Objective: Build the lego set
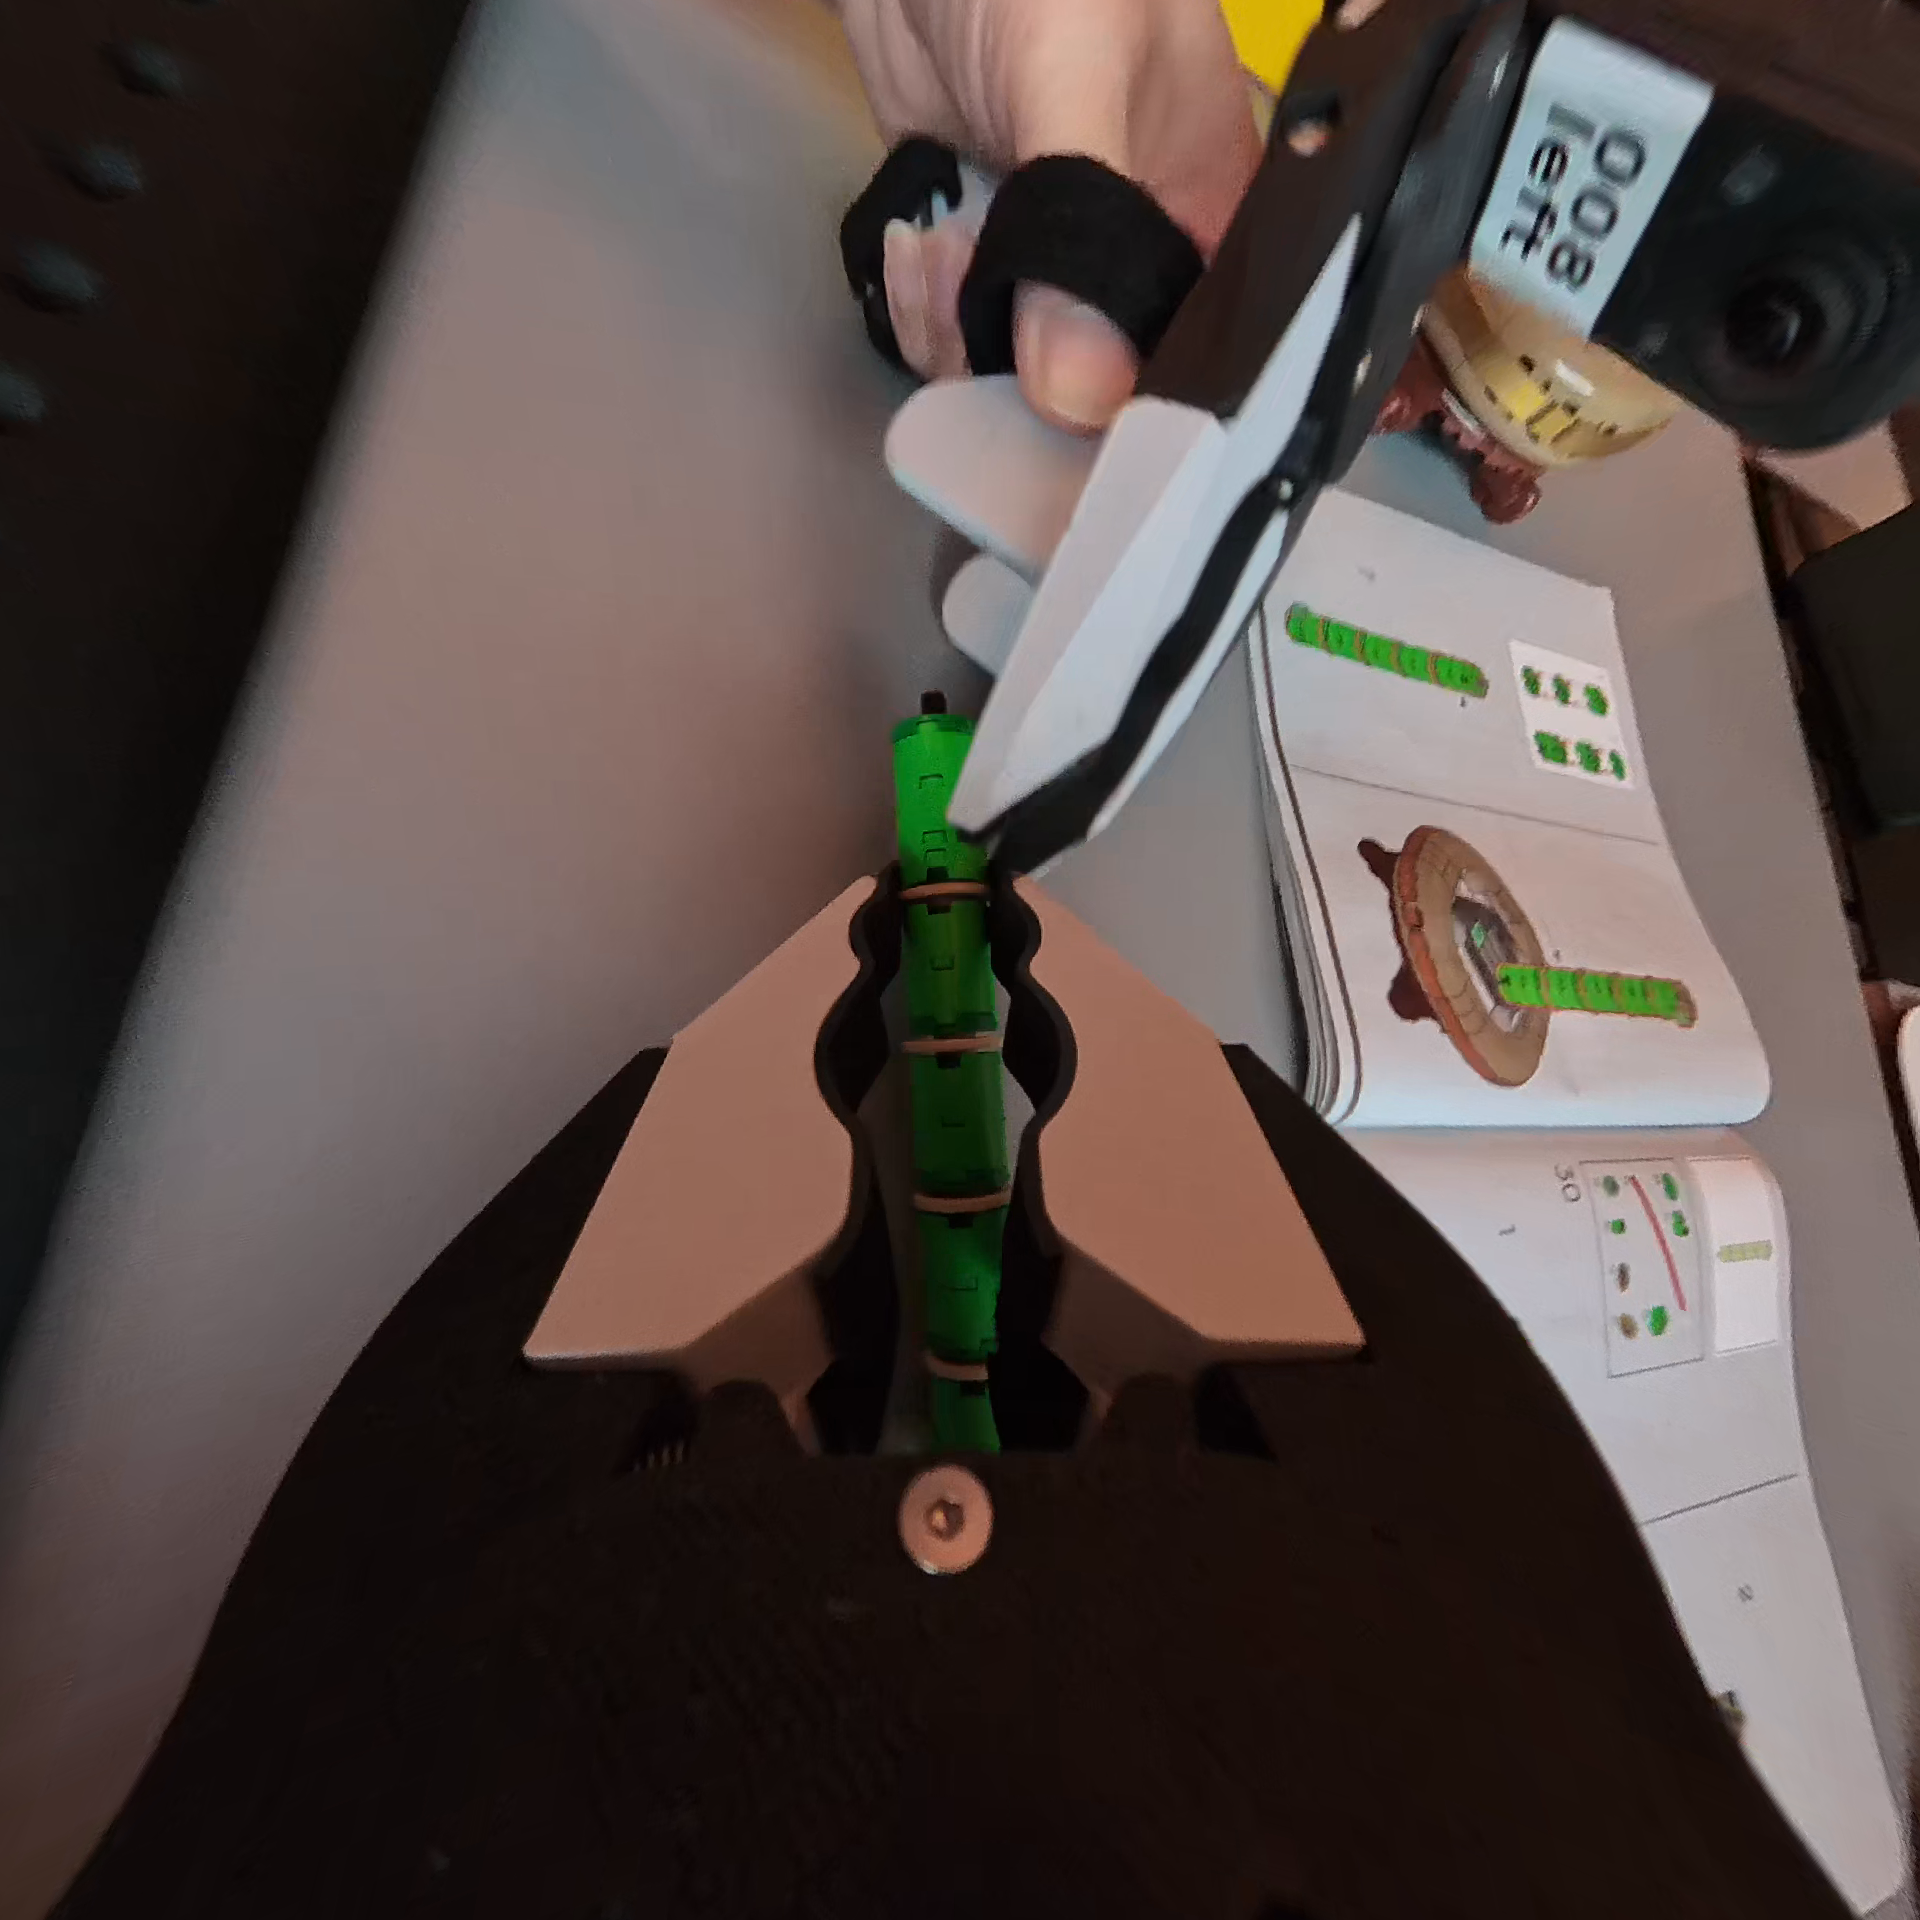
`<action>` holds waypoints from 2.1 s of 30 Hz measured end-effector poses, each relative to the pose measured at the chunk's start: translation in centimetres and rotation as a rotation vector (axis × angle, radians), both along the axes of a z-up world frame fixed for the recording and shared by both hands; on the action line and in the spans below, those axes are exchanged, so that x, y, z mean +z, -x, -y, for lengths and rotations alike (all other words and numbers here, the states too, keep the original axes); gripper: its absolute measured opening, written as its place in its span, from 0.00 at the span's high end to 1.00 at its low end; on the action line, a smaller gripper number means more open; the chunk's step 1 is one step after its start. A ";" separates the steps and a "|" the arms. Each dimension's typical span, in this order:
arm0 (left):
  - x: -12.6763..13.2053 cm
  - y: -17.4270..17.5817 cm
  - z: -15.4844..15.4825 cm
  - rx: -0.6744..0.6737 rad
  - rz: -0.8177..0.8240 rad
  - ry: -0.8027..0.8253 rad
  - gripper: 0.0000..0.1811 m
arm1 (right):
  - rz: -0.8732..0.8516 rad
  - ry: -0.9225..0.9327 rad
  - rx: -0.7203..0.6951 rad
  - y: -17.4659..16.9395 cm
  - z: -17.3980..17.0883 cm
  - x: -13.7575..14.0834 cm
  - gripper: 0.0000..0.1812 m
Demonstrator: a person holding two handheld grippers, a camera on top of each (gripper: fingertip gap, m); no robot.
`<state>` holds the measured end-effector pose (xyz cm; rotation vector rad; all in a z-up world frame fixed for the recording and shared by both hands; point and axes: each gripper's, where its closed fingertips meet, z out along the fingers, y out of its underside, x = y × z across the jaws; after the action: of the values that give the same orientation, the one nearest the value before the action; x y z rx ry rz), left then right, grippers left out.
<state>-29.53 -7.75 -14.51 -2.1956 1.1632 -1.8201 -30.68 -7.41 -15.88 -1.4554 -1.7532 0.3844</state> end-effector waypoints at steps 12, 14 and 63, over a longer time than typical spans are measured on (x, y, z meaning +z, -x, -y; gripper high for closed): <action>-0.8 -0.3 1.2 -0.053 -0.050 0.012 0.92 | 0.005 -0.049 0.018 0.1 0.2 0.0 0.91; -0.8 -0.2 1.4 -0.064 -0.053 0.014 0.92 | -0.003 -0.026 0.027 0.1 0.4 0.0 0.91; -0.5 0.6 1.5 -0.075 -0.028 0.043 0.92 | -0.035 0.030 0.044 -0.5 0.6 0.1 0.91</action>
<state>-30.15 -9.26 -14.97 -2.2369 1.2395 -1.8653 -30.20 -7.96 -15.80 -1.4248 -1.7614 0.4587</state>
